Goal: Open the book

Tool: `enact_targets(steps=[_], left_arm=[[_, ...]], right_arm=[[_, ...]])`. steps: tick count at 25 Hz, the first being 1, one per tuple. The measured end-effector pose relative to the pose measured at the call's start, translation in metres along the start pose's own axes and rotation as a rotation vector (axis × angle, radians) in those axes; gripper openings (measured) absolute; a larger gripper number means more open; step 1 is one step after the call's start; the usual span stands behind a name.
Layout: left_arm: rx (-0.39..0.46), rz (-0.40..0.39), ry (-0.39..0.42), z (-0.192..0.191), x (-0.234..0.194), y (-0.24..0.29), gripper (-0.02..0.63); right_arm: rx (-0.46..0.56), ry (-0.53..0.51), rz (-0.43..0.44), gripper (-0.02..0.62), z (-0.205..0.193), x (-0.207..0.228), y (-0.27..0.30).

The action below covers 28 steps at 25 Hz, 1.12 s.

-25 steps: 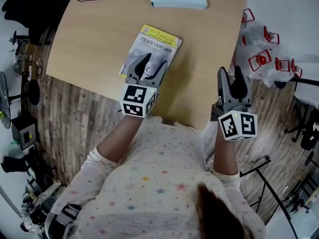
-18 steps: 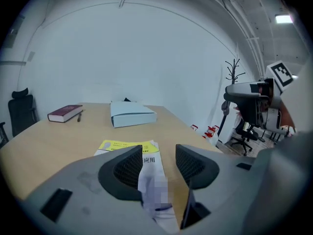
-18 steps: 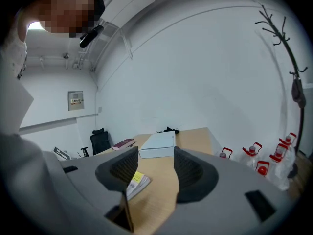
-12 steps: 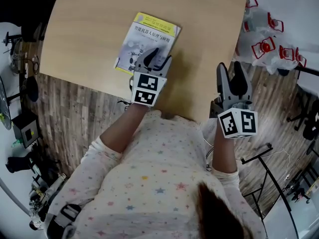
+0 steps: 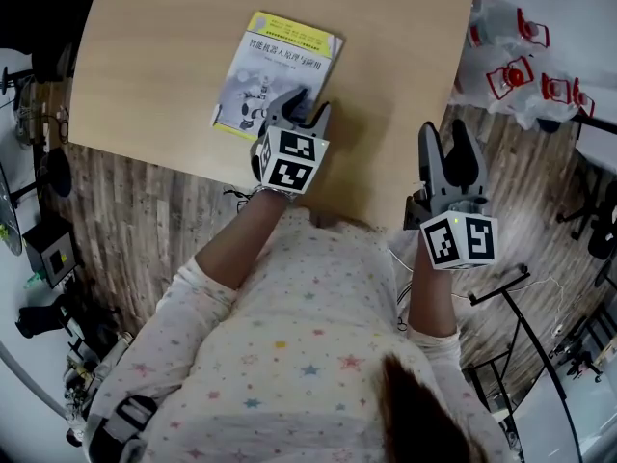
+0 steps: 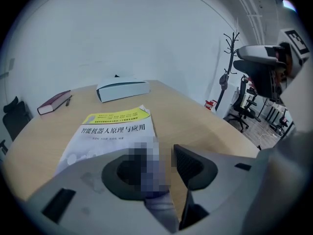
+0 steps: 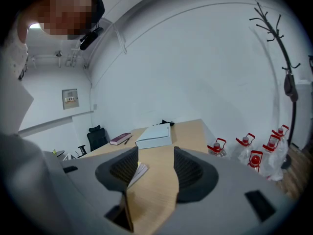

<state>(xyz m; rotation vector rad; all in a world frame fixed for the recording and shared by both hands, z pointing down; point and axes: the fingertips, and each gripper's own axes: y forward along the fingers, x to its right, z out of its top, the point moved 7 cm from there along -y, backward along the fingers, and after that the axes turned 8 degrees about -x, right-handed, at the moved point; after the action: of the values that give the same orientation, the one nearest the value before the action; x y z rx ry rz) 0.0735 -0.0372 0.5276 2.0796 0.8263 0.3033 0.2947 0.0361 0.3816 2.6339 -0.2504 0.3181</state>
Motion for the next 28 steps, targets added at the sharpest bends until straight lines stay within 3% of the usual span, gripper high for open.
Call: enact_targets(steps=[4,7,9,12,22,28], left_arm=[[-0.028,0.023,0.003,0.0,-0.001,0.003,0.17],[-0.036,0.056,0.001,0.0,-0.004,0.003,0.118],[-0.047,0.079,0.048,0.0,-0.003,0.004,0.103],[-0.055,0.119,0.134,-0.001,0.0,0.006,0.107],[-0.1,0.121,0.09,0.002,0.004,0.007,0.139],[-0.113,0.192,0.178,0.002,0.006,0.009,0.12]], right_arm=[[-0.004,0.007,-0.001,0.219,-0.004,-0.001,-0.002],[-0.004,0.01,0.002,0.219,-0.005,-0.002,-0.002],[-0.006,0.011,0.004,0.219,-0.006,-0.003,-0.003],[-0.007,0.011,0.008,0.219,-0.007,-0.004,-0.004],[-0.005,0.007,0.016,0.219,-0.006,-0.006,-0.007],[-0.008,0.001,0.028,0.218,-0.004,-0.008,-0.007]])
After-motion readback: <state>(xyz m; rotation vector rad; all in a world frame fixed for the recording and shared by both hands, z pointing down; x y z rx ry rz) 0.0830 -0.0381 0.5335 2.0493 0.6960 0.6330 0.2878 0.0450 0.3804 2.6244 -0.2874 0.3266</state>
